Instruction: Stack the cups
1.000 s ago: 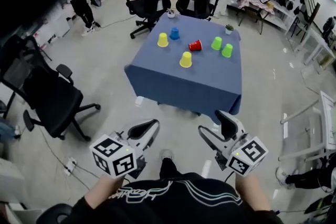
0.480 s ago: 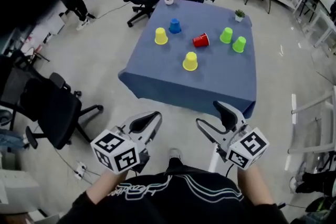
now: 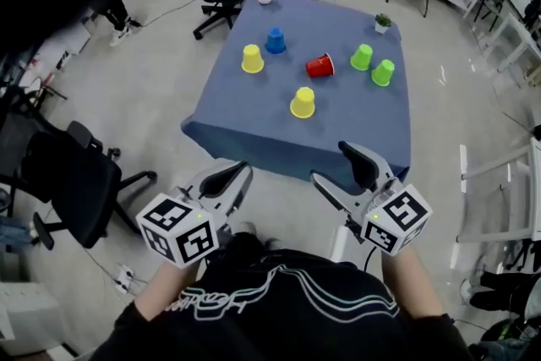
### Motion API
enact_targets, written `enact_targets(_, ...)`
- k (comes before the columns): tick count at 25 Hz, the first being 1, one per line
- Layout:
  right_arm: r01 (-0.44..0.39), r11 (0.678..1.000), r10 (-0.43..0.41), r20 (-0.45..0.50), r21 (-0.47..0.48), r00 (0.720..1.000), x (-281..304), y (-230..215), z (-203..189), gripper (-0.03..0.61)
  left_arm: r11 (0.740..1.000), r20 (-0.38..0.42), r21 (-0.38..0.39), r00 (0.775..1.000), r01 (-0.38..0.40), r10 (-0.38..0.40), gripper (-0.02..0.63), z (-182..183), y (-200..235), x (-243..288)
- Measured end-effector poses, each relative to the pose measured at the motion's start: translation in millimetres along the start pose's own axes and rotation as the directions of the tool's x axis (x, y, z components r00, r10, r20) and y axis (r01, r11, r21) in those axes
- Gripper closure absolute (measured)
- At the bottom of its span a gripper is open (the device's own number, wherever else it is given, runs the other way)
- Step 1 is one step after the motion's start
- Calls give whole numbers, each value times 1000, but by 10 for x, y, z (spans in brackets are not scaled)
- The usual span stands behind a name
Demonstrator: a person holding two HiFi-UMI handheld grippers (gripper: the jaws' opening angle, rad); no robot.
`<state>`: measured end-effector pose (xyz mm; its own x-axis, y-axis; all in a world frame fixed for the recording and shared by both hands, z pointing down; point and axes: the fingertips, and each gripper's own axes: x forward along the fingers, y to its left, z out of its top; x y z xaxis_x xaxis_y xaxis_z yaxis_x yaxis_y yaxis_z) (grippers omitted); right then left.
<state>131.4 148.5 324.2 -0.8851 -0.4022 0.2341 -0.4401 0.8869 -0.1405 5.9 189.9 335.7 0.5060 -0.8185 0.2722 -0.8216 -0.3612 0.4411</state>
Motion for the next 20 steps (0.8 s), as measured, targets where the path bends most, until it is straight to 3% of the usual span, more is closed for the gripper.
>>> enact_targets(9, 105, 994, -106, -58, -9, 993, 566, -454, -20, 265, 999, -63, 7, 997, 47, -46, 583, 245, 543, 411)
enact_targets(20, 264, 962, -258, -99, 62, 961, 1228, -1212, -208, 267, 995, -147, 30, 985, 93, -88, 583, 566, 1375, 1051)
